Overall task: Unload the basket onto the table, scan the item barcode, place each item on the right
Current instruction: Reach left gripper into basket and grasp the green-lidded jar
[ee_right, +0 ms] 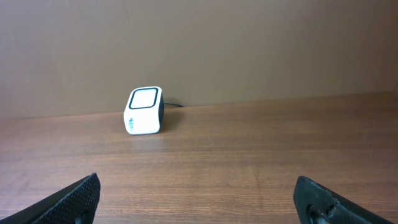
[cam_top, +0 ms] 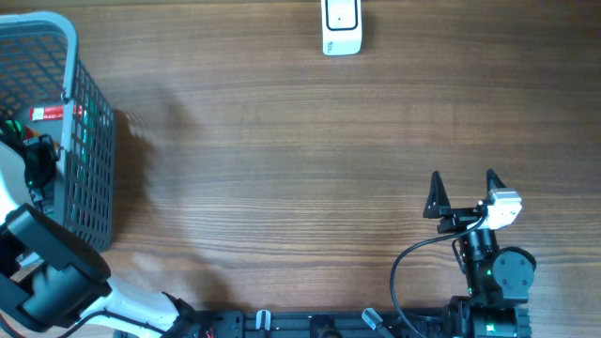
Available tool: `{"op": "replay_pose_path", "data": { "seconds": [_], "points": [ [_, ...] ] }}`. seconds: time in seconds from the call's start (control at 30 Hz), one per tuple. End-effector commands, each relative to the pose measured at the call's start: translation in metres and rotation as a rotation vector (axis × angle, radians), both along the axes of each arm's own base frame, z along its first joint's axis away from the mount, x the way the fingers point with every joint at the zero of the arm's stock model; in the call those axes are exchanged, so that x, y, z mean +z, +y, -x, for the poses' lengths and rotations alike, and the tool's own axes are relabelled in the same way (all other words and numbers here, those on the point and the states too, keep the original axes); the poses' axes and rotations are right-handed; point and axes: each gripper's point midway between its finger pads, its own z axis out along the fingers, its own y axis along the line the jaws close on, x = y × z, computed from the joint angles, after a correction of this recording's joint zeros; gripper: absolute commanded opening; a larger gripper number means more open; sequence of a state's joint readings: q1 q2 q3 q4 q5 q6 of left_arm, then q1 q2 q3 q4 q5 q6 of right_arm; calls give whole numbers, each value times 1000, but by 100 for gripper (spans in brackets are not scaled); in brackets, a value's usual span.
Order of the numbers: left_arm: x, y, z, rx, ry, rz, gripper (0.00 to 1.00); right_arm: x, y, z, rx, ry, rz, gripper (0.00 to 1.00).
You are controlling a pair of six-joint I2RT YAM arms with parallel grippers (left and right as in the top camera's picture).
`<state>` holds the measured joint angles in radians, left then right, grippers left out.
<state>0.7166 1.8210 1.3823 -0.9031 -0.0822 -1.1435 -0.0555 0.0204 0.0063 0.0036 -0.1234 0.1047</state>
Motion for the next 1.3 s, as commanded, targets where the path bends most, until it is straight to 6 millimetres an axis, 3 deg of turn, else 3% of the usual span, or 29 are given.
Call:
{"op": "replay_pose_path", "data": {
  "seconds": [0.0, 0.43, 0.6, 0.9, 1.07, 1.27],
  "points": [
    [-17, -1, 11, 28, 35, 8, 100, 1, 1, 0, 5, -6, -2, 100],
    [-38, -4, 15, 24, 78, 43, 93, 1, 1, 0, 5, -6, -2, 100],
    [-52, -9, 20, 18, 120, 79, 80, 1, 1, 0, 5, -6, -2, 100],
    [-49, -10, 22, -28, 130, 79, 59, 1, 1, 0, 5, -6, -2, 100],
    [-27, -10, 21, -28, 103, 55, 50, 1, 1, 0, 5, -6, -2, 100],
    [38, -5, 16, -52, 5, -43, 49, 1, 1, 0, 5, -6, -2, 100]
  ]
}}
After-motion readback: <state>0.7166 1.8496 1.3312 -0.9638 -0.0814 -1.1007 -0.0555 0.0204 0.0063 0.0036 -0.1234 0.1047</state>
